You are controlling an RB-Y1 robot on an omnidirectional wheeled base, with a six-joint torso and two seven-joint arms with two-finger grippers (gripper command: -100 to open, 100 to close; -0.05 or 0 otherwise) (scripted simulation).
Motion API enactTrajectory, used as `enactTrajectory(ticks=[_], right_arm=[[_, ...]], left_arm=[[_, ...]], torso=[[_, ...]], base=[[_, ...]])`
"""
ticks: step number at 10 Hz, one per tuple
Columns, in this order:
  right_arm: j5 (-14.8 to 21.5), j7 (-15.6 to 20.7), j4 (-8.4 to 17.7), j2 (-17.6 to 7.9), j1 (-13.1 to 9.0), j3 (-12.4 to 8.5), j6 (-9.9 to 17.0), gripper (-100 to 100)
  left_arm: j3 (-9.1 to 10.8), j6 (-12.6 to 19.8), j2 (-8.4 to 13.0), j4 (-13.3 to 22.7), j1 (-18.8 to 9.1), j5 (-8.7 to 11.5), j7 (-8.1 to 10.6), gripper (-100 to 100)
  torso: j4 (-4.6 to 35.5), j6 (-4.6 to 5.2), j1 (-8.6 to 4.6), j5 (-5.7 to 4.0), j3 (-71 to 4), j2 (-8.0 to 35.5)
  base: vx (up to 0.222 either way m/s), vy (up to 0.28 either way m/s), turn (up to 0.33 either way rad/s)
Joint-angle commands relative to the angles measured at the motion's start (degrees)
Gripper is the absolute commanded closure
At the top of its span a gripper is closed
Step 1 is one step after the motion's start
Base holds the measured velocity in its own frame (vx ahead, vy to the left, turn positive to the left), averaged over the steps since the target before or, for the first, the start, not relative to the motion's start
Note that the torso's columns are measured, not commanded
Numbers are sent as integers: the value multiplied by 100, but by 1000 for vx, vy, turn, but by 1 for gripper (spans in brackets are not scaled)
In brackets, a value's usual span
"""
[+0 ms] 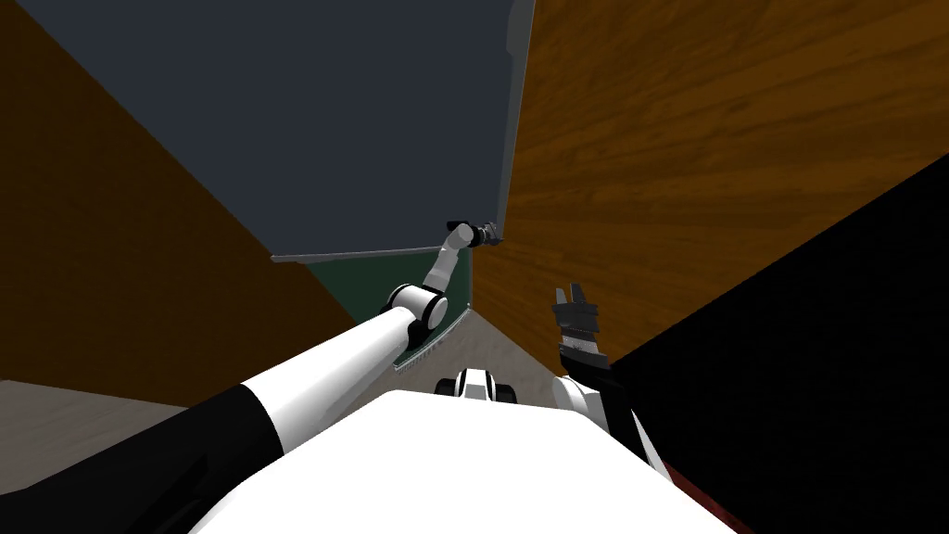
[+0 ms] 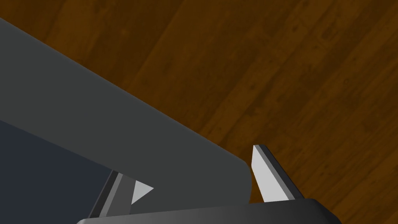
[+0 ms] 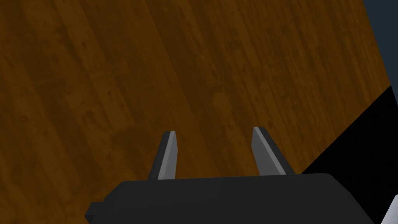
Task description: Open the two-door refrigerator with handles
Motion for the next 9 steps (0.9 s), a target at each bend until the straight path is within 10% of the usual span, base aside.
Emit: enactTrajectory(ticks=[1, 9], right_arm=[[0, 0, 0, 0, -2, 1, 0, 0], [0, 0, 0, 0, -1, 0, 0, 0]], left_arm=[[-221, -13, 270, 173, -36, 498, -231, 100], [-677, -42, 794, 536, -110, 1832, -719, 100]], torso=[[-12, 7, -10, -7, 13, 24], [-6, 9, -13, -9, 3, 2]], base=[[-144, 1, -77], [-103, 0, -50]])
